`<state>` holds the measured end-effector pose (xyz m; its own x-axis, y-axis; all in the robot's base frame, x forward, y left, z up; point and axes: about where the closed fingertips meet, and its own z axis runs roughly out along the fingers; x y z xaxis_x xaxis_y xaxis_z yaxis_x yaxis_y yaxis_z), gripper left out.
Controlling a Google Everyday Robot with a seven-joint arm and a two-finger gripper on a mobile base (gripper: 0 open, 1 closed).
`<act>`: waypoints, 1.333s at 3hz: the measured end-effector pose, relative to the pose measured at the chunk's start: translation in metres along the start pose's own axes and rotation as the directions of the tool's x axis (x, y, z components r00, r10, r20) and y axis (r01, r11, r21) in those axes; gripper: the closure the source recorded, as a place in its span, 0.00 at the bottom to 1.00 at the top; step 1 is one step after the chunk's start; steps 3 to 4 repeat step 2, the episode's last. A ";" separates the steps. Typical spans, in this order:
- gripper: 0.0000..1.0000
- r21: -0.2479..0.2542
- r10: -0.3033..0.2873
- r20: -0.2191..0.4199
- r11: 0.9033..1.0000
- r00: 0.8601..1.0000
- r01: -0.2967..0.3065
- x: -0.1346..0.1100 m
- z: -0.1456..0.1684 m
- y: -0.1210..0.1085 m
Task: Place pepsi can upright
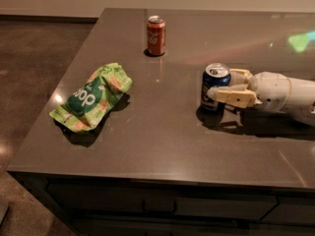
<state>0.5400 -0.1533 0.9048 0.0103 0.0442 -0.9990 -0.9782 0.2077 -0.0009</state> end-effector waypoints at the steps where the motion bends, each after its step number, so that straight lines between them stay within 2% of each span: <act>1: 0.00 -0.005 -0.001 0.001 1.000 1.000 0.001 -0.001 0.003 0.001; 4: 0.00 -0.005 -0.001 0.001 1.000 1.000 0.001 -0.001 0.003 0.001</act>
Offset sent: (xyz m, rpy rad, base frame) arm 0.0000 0.0024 0.0007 0.0003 -0.0008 0.0042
